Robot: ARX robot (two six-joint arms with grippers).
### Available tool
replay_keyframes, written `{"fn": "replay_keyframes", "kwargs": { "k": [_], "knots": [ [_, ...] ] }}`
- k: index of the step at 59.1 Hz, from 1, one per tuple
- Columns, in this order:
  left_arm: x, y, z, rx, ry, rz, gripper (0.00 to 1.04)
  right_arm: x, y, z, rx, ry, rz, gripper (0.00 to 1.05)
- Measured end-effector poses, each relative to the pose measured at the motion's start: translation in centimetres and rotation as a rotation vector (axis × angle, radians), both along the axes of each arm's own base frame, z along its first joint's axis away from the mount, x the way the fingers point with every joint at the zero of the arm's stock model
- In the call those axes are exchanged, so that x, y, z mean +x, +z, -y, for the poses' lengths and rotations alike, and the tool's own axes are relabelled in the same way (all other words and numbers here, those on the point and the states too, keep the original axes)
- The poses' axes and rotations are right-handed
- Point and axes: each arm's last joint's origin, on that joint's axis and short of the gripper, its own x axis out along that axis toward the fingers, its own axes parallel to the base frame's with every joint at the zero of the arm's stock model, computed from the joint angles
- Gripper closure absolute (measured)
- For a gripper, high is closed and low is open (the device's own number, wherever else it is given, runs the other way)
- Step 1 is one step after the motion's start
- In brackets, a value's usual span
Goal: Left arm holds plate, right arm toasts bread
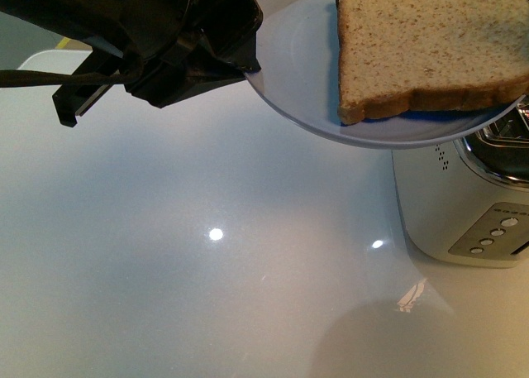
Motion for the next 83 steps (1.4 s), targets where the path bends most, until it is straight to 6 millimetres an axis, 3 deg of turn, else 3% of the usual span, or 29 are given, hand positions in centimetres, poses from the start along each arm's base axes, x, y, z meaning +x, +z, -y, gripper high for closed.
{"fn": "replay_keyframes", "kwargs": {
  "k": [10, 22, 32, 41, 48, 57, 65, 83],
  "knots": [
    [0.0, 0.0, 0.0, -0.002, -0.001, -0.001, 1.02, -0.4, 0.9, 0.3, 0.014, 0.005, 0.036, 1.01],
    [0.0, 0.0, 0.0, -0.003, -0.002, -0.002, 1.02, -1.2, 2.6, 1.3, -0.013, -0.041, 0.085, 1.01],
    [0.0, 0.0, 0.0, -0.003, -0.003, -0.002, 1.02, -1.8, 6.1, 3.7, -0.106, -0.184, 0.180, 1.01],
    [0.0, 0.0, 0.0, -0.003, -0.003, -0.002, 1.02, -2.3, 9.3, 5.8, -0.302, -0.349, 0.276, 1.01],
    [0.0, 0.0, 0.0, -0.003, -0.003, -0.001, 1.02, -2.2, 10.3, 6.1, -0.463, -0.375, 0.314, 1.01],
    [0.0, 0.0, 0.0, -0.003, -0.003, -0.002, 1.02, -1.1, 9.6, 6.0, -0.633, -0.352, 0.313, 1.01],
    [0.0, 0.0, 0.0, -0.003, -0.003, -0.002, 1.02, 1.1, 6.8, 5.1, -0.770, -0.274, 0.251, 1.01],
    [0.0, 0.0, 0.0, -0.003, -0.003, -0.002, 1.02, 3.9, 2.4, 4.0, -0.872, -0.177, 0.146, 1.01]
  ]
}}
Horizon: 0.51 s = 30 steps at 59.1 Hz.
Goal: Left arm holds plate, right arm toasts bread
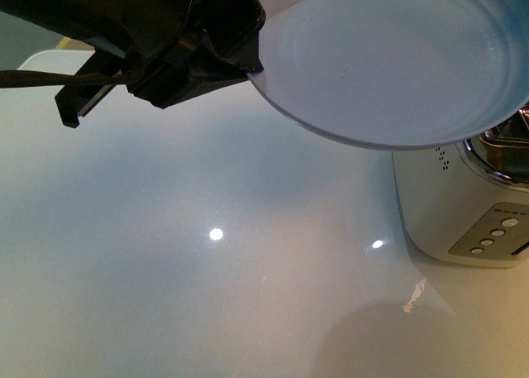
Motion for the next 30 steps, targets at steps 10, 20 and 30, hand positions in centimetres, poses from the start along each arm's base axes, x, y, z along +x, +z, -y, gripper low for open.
{"fn": "replay_keyframes", "kwargs": {
  "k": [10, 20, 30],
  "knots": [
    [0.0, 0.0, 0.0, 0.000, 0.000, 0.000, 1.02, 0.8, -0.8, 0.0, -0.017, -0.013, -0.026, 1.01],
    [0.0, 0.0, 0.0, 0.000, 0.001, 0.000, 1.02, 1.4, -1.6, -0.2, -0.020, -0.010, -0.045, 1.01],
    [0.0, 0.0, 0.0, 0.000, 0.000, 0.000, 1.02, 2.0, -2.8, -0.3, -0.024, -0.012, -0.084, 1.01]
  ]
}}
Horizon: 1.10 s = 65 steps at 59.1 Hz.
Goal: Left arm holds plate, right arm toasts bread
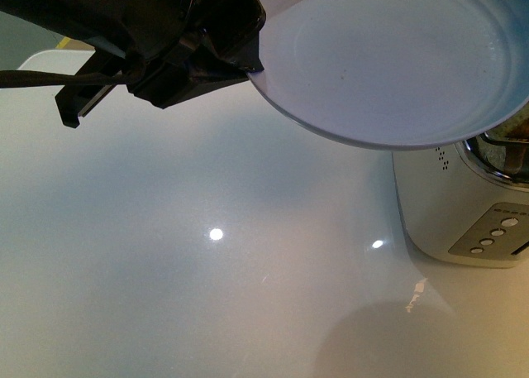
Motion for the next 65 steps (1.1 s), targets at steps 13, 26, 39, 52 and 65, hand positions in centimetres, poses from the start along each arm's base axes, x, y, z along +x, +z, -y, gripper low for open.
{"fn": "replay_keyframes", "kwargs": {
  "k": [13, 26, 39, 52, 65],
  "knots": [
    [0.0, 0.0, 0.0, 0.001, 0.000, 0.000, 1.02, 0.8, -1.8, -0.6, -0.007, 0.010, -0.058, 1.01],
    [0.0, 0.0, 0.0, 0.002, 0.003, 0.001, 1.02, 1.1, -3.0, -1.1, -0.014, 0.009, -0.079, 1.01],
    [0.0, 0.0, 0.0, 0.003, 0.002, 0.002, 1.02, 0.3, -4.0, -1.2, 0.007, -0.010, -0.090, 0.69],
    [0.0, 0.0, 0.0, -0.001, -0.004, 0.000, 1.02, -0.9, -3.6, -0.4, 0.090, -0.055, -0.049, 0.36],
    [0.0, 0.0, 0.0, 0.000, -0.002, 0.000, 1.02, -2.2, -0.2, 1.5, 0.237, -0.096, 0.093, 0.07]
  ]
}}
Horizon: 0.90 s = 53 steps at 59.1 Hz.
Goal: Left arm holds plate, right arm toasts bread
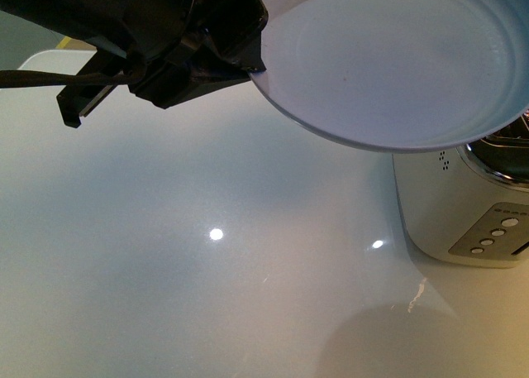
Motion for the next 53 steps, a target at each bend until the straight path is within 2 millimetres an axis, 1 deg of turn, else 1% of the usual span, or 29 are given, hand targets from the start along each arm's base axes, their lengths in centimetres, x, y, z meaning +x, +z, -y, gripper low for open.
{"fn": "replay_keyframes", "kwargs": {
  "k": [6, 14, 16, 18, 20, 23, 30, 34, 38, 39, 45, 49, 50, 53],
  "knots": [
    [0.0, 0.0, 0.0, 0.000, -0.001, 0.000, 1.02, -1.0, 1.3, 0.9, 0.046, -0.027, 0.044, 0.09],
    [0.0, 0.0, 0.0, -0.001, -0.002, -0.001, 1.02, -2.7, 1.7, 1.6, 0.051, -0.070, 0.052, 0.09],
    [0.0, 0.0, 0.0, -0.001, -0.001, -0.001, 1.02, -3.2, 1.5, 1.7, 0.046, -0.086, 0.041, 0.09],
    [0.0, 0.0, 0.0, -0.001, -0.002, -0.001, 1.02, -4.1, 1.0, 1.7, 0.028, -0.113, 0.012, 0.09],
    [0.0, 0.0, 0.0, -0.001, -0.002, -0.001, 1.02, -5.1, 0.2, 1.6, 0.003, -0.129, -0.022, 0.09],
    [0.0, 0.0, 0.0, -0.001, -0.002, -0.001, 1.02, -6.1, -0.7, 1.3, -0.017, -0.131, -0.055, 0.09],
    [0.0, 0.0, 0.0, -0.002, -0.002, 0.000, 1.02, -6.6, -1.4, 1.0, -0.035, -0.113, -0.080, 0.09],
    [0.0, 0.0, 0.0, -0.002, -0.003, 0.000, 1.02, -6.7, -1.8, 0.9, -0.100, 0.012, 0.008, 0.18],
    [0.0, 0.1, 0.0, -0.001, 0.000, 0.002, 1.02, -7.6, -2.0, 0.1, -0.225, 0.119, 0.128, 0.31],
    [0.0, 0.1, 0.0, -0.001, -0.001, 0.002, 1.02, -8.0, -1.8, -0.1, -0.256, 0.138, 0.154, 0.36],
    [0.0, 0.1, 0.0, -0.002, -0.001, 0.003, 1.02, -8.8, -1.4, -0.1, -0.312, 0.134, 0.182, 0.52],
    [0.0, 0.1, 0.0, -0.002, 0.001, 0.004, 1.02, -9.7, -1.6, -0.1, -0.334, 0.139, 0.174, 0.68],
    [0.0, 0.1, 0.0, -0.002, 0.001, 0.004, 1.02, -10.0, -1.6, -0.1, -0.337, 0.141, 0.171, 0.73],
    [0.0, 0.1, 0.0, -0.002, 0.000, 0.004, 1.02, -10.3, -1.6, -0.1, -0.340, 0.142, 0.170, 0.80]
  ]
}}
